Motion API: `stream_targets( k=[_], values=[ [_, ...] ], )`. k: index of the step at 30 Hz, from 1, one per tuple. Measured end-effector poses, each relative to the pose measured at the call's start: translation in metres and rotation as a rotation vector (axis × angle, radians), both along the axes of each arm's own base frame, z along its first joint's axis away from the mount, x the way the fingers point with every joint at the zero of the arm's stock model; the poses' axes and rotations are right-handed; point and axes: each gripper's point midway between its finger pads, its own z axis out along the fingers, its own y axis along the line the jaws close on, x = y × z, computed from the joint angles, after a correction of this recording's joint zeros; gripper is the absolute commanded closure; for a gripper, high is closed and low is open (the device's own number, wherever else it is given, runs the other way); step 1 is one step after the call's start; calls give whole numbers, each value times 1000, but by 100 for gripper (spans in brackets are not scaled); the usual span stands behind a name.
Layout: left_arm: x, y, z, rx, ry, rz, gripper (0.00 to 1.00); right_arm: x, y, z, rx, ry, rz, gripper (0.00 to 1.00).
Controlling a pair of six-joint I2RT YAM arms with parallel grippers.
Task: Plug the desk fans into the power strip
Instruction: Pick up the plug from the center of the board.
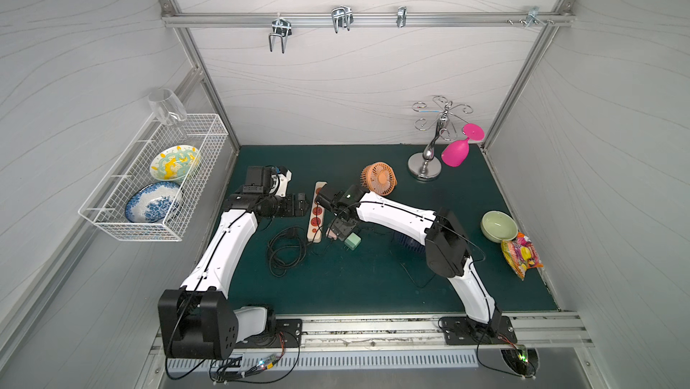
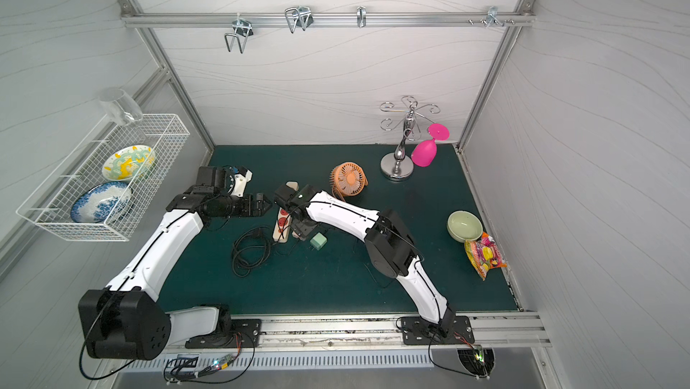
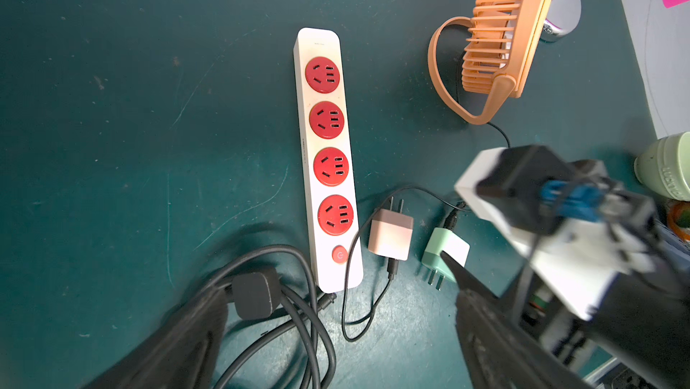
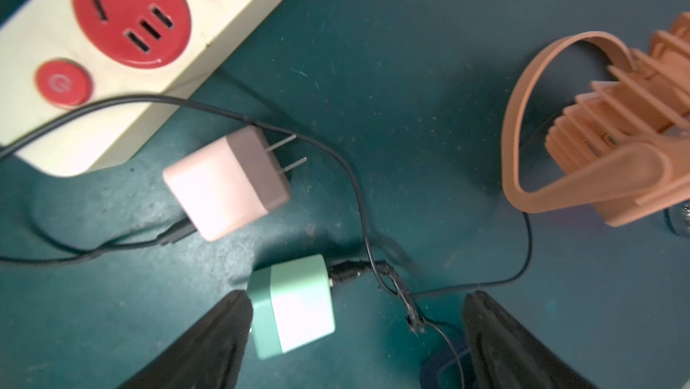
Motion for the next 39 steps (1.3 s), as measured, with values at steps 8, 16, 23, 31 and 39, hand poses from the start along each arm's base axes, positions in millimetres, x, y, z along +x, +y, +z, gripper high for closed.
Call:
stream_targets(
  k=[8, 16, 23, 31, 39],
  values=[
    [0, -1, 0, -7, 0, 0, 0, -4, -5, -29, -61, 42, 2, 8],
    [0, -2, 1, -15, 0, -2, 0, -21, -36, -44, -147, 67, -3, 11],
    [0, -3, 1, -20, 0, -4, 0, -30, -65, -33, -180, 64, -38, 16],
    [1, -3, -1, -25, 7, -1, 0, -40, -88, -27, -143, 105, -110, 19],
    [1, -4, -1, -27, 7, -1, 0, -58, -97, -34, -67, 202, -181, 24]
  ],
)
